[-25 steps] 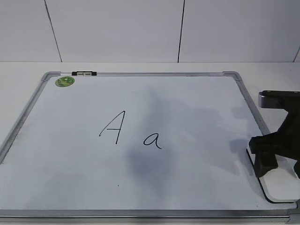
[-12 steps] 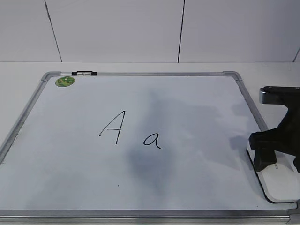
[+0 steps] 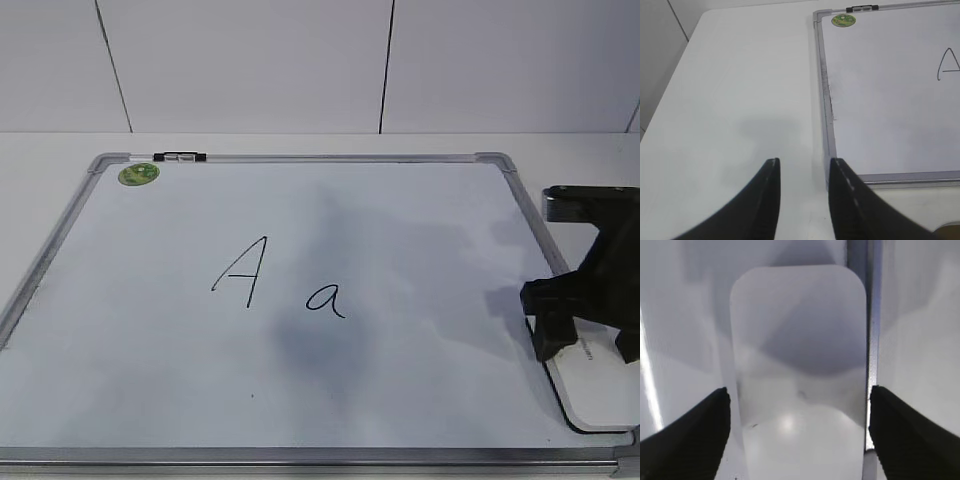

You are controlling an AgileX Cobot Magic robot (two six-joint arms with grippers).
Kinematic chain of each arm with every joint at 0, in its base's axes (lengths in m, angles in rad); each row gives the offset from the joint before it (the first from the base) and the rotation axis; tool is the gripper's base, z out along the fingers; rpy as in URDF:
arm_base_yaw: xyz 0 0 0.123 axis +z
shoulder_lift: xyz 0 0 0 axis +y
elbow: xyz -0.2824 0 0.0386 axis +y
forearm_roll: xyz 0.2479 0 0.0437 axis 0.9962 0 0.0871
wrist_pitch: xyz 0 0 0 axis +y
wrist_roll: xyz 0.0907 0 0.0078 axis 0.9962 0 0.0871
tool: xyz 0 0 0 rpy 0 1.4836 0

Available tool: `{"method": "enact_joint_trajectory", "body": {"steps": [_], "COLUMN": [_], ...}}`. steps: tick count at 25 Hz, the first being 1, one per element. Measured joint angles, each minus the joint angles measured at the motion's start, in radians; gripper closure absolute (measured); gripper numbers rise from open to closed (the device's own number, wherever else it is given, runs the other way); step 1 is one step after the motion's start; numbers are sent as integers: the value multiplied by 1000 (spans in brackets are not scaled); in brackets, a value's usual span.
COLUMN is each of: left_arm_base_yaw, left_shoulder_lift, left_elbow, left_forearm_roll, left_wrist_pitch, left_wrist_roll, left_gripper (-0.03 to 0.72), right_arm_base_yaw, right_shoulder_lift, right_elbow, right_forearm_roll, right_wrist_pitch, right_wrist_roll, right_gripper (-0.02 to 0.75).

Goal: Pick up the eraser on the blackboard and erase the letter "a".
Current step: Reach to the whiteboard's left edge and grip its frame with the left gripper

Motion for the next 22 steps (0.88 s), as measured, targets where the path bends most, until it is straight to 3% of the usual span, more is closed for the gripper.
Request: {"method": "enact_joint_trajectory", "body": {"steps": [14, 22], "left_arm_base_yaw": [0, 0], "left_shoulder_lift": [0, 0], "left_elbow": [0, 0], "left_forearm_roll": [0, 0], "left_wrist_pitch": [0, 0], "left_wrist_roll": [0, 0], "left_gripper": [452, 452], "right_arm_base_yaw": [0, 0], "right_shoulder_lift": [43, 44], "right_elbow": [-17, -17], "right_forearm_roll": [0, -7], "right_wrist_pitch": [16, 16], "right_wrist_roll": [0, 0], "right_gripper": [68, 108]}}
